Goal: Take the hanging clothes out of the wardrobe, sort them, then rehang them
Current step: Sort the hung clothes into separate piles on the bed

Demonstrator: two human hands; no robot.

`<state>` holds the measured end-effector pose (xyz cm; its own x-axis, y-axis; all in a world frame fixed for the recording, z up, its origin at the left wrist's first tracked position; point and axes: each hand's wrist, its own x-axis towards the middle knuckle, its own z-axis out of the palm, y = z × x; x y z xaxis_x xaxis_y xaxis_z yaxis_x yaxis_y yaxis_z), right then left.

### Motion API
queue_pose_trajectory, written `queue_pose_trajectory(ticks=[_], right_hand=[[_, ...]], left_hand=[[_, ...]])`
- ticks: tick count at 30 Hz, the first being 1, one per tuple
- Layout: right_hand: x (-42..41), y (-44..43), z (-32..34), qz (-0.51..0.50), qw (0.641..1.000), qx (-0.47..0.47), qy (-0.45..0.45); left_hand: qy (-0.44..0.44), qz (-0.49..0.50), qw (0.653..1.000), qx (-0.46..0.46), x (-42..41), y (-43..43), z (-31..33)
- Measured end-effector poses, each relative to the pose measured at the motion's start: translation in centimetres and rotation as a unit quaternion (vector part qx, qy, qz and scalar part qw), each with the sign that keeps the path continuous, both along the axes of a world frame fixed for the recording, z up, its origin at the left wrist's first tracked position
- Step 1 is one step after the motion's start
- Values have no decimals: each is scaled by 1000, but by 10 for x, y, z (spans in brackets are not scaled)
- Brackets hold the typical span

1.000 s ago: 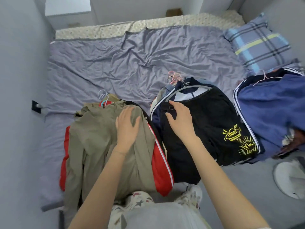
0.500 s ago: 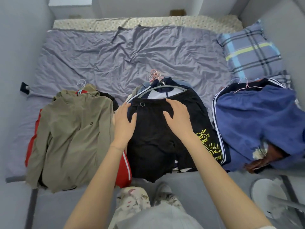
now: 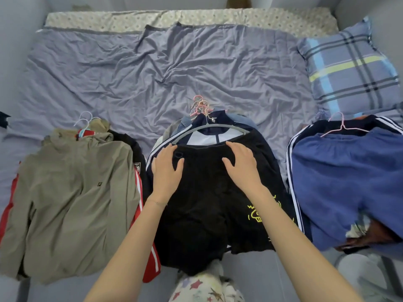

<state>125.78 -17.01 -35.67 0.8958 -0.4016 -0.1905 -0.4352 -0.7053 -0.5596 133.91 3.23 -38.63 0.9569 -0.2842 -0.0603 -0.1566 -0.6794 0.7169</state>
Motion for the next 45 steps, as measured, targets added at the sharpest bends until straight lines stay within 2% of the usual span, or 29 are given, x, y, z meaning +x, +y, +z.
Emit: queue_pose_trajectory(ticks=[4,14,20,22,28,31,35,40,45], right_hand=[[45,-33,-38,-4,1000,-9,13],[126,-107,-173,64,995,-21,72],[164,-136,-242,106,990,-40,85],[170,-139,-252,110,990,-53,72],[158,-136,-237,79,996,-34,13],[145,-132,-206,57,998,0,0],[117,-125,-159,39,997,58,25],[73,-119,-94,-25,991,126,38],[11,-101,-37,-51,989,137,4]], left_hand=[[-8,-24,999,20,45,-34,-39],[45,-44,992,110,122,-98,-171],[-26,-10,987,158,147,-115,-226],[-25,9,987,158,150,-115,-232],[27,54,996,59,128,-103,-206],[40,54,997,49,107,-94,-177],[51,69,995,43,73,-85,-130],[37,89,995,10,26,-80,-62],[12,79,997,-8,-26,-63,-4]])
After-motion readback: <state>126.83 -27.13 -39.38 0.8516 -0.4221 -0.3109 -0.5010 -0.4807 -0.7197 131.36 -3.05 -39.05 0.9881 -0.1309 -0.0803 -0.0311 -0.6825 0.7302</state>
